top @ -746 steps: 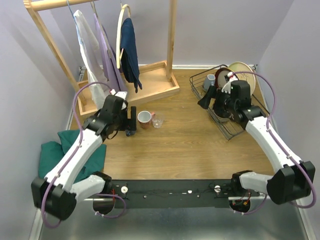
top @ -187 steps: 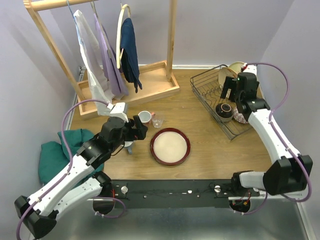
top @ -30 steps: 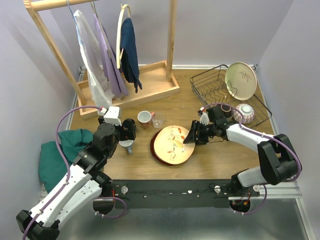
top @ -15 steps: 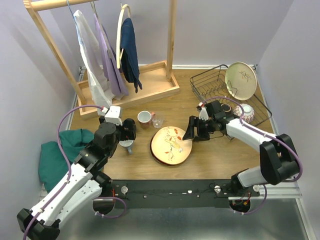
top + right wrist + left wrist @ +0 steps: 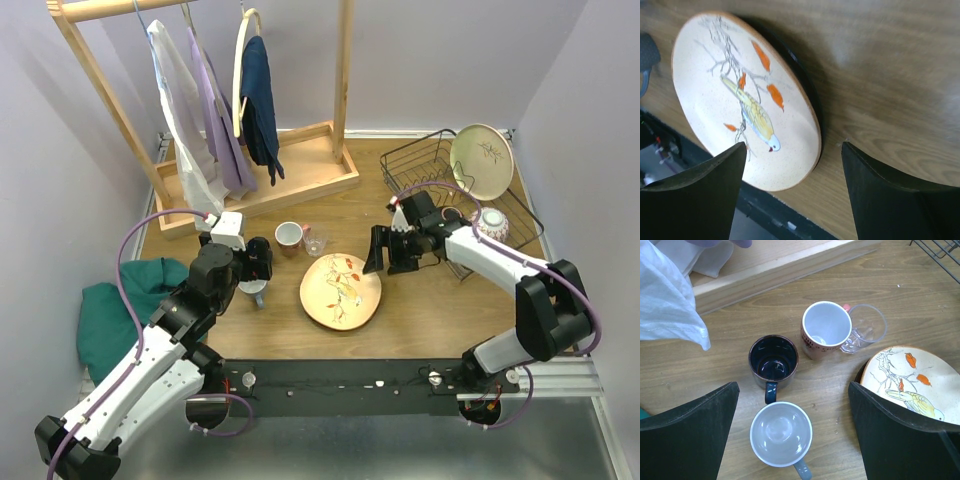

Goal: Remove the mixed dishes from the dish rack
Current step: Place the plate at the center of the board.

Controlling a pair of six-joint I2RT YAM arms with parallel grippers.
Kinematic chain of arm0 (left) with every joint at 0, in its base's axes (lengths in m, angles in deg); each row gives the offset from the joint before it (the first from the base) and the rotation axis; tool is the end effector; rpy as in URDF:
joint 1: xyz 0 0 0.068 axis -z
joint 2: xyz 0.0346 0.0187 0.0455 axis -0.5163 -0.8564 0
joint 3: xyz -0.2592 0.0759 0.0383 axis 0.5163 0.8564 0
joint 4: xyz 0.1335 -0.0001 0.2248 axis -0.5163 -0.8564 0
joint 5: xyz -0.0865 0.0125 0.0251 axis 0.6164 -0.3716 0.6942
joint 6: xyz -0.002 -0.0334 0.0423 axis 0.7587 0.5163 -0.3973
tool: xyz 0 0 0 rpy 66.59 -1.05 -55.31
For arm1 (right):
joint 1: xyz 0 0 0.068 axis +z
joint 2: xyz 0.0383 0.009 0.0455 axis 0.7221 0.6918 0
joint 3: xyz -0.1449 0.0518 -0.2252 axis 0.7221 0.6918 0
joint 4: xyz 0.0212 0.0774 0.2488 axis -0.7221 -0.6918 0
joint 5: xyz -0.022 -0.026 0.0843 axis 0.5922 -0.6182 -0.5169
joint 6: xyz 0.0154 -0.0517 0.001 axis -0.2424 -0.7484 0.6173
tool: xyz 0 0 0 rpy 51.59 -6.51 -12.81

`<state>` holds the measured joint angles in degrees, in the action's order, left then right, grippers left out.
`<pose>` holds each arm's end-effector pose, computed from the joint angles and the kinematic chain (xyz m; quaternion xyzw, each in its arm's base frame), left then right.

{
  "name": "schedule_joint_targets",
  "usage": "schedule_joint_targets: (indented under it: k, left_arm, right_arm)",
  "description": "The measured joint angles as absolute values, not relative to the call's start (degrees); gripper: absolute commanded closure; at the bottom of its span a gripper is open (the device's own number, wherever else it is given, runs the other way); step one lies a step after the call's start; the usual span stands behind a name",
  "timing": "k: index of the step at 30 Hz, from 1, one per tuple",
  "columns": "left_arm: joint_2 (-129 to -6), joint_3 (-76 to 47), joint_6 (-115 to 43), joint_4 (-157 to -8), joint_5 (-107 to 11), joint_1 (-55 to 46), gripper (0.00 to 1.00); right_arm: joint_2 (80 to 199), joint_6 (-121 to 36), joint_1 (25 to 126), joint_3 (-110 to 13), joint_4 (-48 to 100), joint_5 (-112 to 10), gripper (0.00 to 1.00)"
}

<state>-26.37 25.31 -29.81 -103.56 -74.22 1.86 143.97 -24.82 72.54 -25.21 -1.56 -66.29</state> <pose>0.1324 -0.0729 0.2743 0.0184 0.8200 -0.1261 0.5579 0.2520 0.1398 0.1991 -0.0627 0.9497 0.2741 0.1375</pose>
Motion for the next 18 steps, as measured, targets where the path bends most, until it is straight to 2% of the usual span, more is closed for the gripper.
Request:
schedule_joint_targets:
  k: [12, 18]
  left_arm:
    - [-26.30, 25.31, -29.81, -103.60, -73.76, 1.60, 0.01]
    - [-25.78, 25.31, -29.81, -103.58, -73.58, 1.54, 0.01]
  right_arm:
    - [146.33, -36.91, 71.79, -47.76, -11.03, -43.86, 0.06]
    - [149.63, -46.88, 63.25, -57.44, -12.60, -36.76, 0.05]
